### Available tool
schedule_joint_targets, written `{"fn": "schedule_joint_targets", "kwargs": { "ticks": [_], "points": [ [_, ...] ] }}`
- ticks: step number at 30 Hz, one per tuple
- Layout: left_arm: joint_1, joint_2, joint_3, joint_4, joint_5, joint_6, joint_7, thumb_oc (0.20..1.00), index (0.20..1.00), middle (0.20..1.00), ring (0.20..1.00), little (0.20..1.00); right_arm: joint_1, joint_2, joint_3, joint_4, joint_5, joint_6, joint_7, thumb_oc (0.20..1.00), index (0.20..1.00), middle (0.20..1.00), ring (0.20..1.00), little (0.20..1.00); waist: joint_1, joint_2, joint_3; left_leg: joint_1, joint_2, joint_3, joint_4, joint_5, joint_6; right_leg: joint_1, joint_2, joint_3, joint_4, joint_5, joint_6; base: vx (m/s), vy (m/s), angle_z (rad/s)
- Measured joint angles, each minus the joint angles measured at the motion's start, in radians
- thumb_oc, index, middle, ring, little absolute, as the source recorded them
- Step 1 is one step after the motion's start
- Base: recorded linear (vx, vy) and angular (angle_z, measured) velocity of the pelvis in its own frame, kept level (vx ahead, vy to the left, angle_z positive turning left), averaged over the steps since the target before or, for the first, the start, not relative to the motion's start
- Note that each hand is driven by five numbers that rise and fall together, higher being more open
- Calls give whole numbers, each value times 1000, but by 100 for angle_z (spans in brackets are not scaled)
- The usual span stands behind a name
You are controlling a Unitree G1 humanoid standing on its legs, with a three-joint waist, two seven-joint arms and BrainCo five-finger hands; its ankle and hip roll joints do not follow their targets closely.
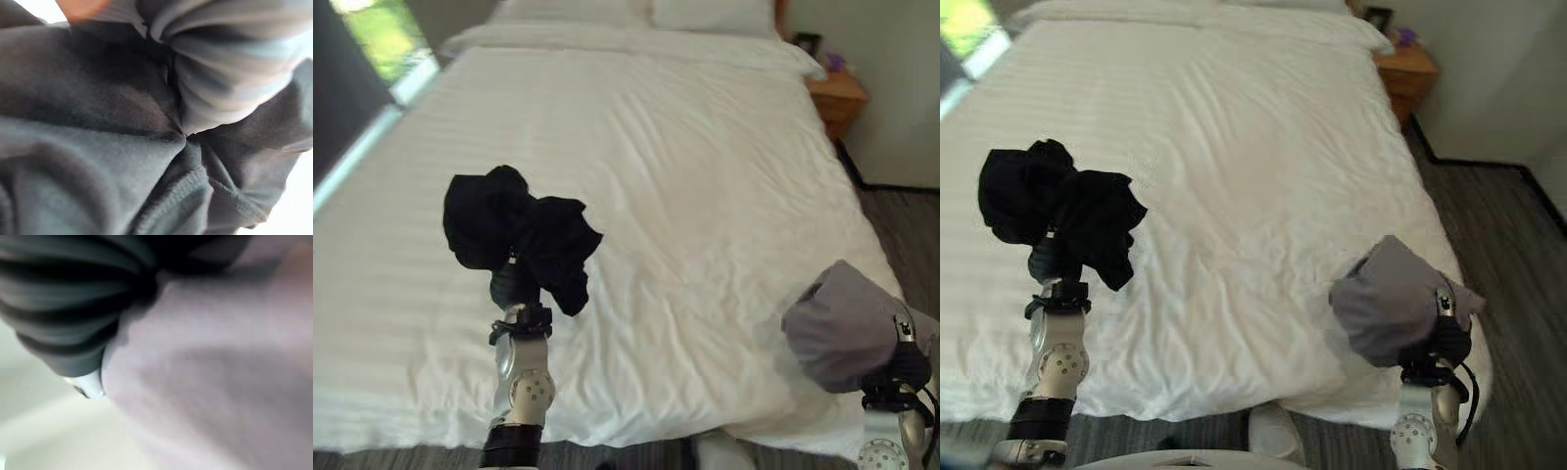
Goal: Pick up bed clothes into laundry basket.
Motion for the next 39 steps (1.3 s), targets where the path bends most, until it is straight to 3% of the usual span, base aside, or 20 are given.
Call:
{"fn": "schedule_joint_targets", "kwargs": {
  "ticks": [3, 4, 5, 7, 8, 9, 10, 12, 14, 18, 21, 23, 25, 26, 27, 28, 30, 31, 34, 39],
  "points": [
    [-23, 24, -32, 42, 0, 8, 8, 200, 200, 200, 200, 200, 7, 26, -13, 28, 17, 3, -20, 200, 200, 200, 200, 200, 23, 65, 18, 0, 137, 118, -20, 41, -18, -34, 28, -179, 179, -180, 3, -168, -60, -134],
    [0, 40, -45, 44, -1, 12, 7, 200, 200, 200, 200, 200, 26, 41, -12, 17, 17, 1, -20, 200, 200, 200, 200, 200, 41, 53, 15, 35, 181, 156, 38, 36, -12, 90, -14, -251, 137, -156, -56, -262, -130, -177],
    [19, 43, -42, 42, -2, 11, 3, 200, 200, 200, 200, 200, 37, 42, -2, 17, 17, -3, -20, 200, 200, 200, 200, 200, 54, 42, 12, 53, 214, 167, 97, 28, -2, 157, -34, -294, 136, -67, -183, -254, -161, -166],
    [65, 58, -9, 39, -3, 9, -13, 200, 200, 200, 200, 200, 0, 45, 38, 19, 17, -13, -23, 200, 200, 200, 200, 200, 126, 5, 15, 65, 264, 236, 248, 9, 9, 194, -7, -327, 70, -22, -256, -167, -169, -220],
    [67, 40, 26, 16, -4, 7, -26, 200, 200, 200, 200, 200, -108, 3, 58, -13, 16, -31, -22, 200, 200, 200, 200, 200, 166, 15, 37, 49, 157, 253, 42, 21, -3, 144, -16, -296, 4, 71, -127, -176, -304, -230],
    [50, 15, 24, 17, -3, 16, -31, 200, 200, 200, 200, 200, -153, -50, 62, -37, 16, -38, -20, 200, 200, 200, 200, 200, 171, 96, 68, 14, 204, 264, 15, 156, 33, 118, -21, -351, 95, -66, -93, -216, -436, -192],
    [36, -13, 35, 19, -2, 28, -43, 200, 200, 200, 200, 200, -190, -95, 80, 1, 16, -44, -22, 200, 200, 200, 200, 200, 188, 114, 66, 41, 214, 312, 42, 91, -45, 117, -156, -461, 293, -272, -67, -112, -392, -49],
    [49, -22, 39, 13, -3, 30, -41, 200, 200, 200, 200, 200, -163, -94, 99, -15, 16, -13, -27, 200, 200, 200, 200, 200, 211, 103, 60, 58, 243, 308, 80, 102, -61, 171, -254, -491, 368, -380, -8, -28, -418, -23],
    [120, 3, 92, -32, -3, 25, -42, 200, 200, 200, 200, 200, -141, -83, 155, -19, 14, -9, -17, 200, 200, 200, 200, 200, 266, 88, 44, 116, 310, 330, 84, 159, -107, 239, -186, -518, 261, -400, 17, 37, -390, -78],
    [198, -59, 117, -53, -9, 20, -42, 200, 200, 200, 200, 200, -115, -147, 97, -15, 15, 13, -17, 200, 200, 200, 200, 200, 261, 119, 24, 142, 421, 311, 59, 336, -90, 291, -17, -528, 235, -436, -76, -51, -455, -28],
    [223, -59, 104, -45, -13, 23, -46, 200, 200, 200, 200, 200, -134, -168, 78, -17, 15, 2, -15, 200, 200, 200, 200, 200, 255, 104, 20, 142, 498, 269, 149, 358, -82, 340, 36, -514, 200, -454, -106, -25, -258, -21],
    [219, -64, 69, -33, -13, 23, -47, 200, 200, 200, 200, 200, -136, -184, 68, -16, 15, -12, -17, 200, 200, 200, 200, 200, 271, 95, 20, 125, 458, 67, 177, 339, -106, 345, 36, -449, 186, -464, -121, -101, -306, -45],
    [229, -76, 77, -37, -12, 24, -54, 200, 200, 200, 200, 200, -151, -169, 86, -9, 14, -13, -15, 200, 200, 200, 200, 200, 307, 71, 33, 69, 401, -273, 328, 332, -127, 348, 43, -358, 156, -435, -154, -59, -271, -108],
    [226, -71, 87, -29, -12, 24, -54, 200, 200, 200, 200, 200, -146, -153, 88, -8, 14, -16, -11, 200, 200, 200, 200, 200, 309, 44, 47, 46, 299, -379, 310, 158, -209, 386, 5, -331, 101, -408, -131, 33, -247, -95],
    [225, -73, 86, -34, -12, 24, -61, 200, 200, 200, 200, 200, -142, -163, 86, -9, 14, -16, -11, 200, 200, 200, 200, 200, 304, 37, 51, 28, 236, -393, 273, 116, -192, 390, -4, -319, 80, -400, -136, 28, -169, -121],
    [223, -84, 85, -40, -11, 24, -72, 200, 200, 200, 200, 200, -151, -157, 69, -2, 15, -15, -8, 200, 200, 200, 200, 200, 326, 37, 60, -3, 28, -474, 245, 12, -106, 381, -32, -220, 55, -383, -135, 27, -104, -117],
    [214, -86, 80, -42, -7, 24, -76, 200, 200, 200, 200, 200, -131, -158, 69, -4, 14, -13, 0, 200, 200, 200, 200, 200, 330, 60, 55, -17, -83, -434, 192, 8, -30, 397, -33, -209, 49, -368, -100, -22, -41, -102],
    [209, -78, 80, -41, 0, 24, -87, 200, 200, 200, 200, 200, -108, -151, 69, -4, 14, -13, 7, 200, 200, 200, 200, 200, 326, 77, 49, -19, -70, -399, 187, -36, 46, 410, -6, -199, 52, -365, -63, -60, 8, -54],
    [186, -53, 80, -40, 2, 24, -99, 200, 200, 200, 200, 200, -51, -93, 68, -6, 13, -10, 26, 200, 200, 200, 200, 200, 292, 15, 40, -10, -100, -385, 128, -39, 32, 374, -18, -130, 54, -389, -39, -47, 67, -24],
    [183, -50, 62, -43, 3, 31, -105, 200, 200, 200, 200, 200, -50, -65, 55, -8, 13, -10, 26, 200, 200, 200, 200, 200, 282, 8, 37, 38, -147, -383, 23, 25, 58, 391, -45, -102, 14, -346, -18, -59, 89, 2]
  ]
}}
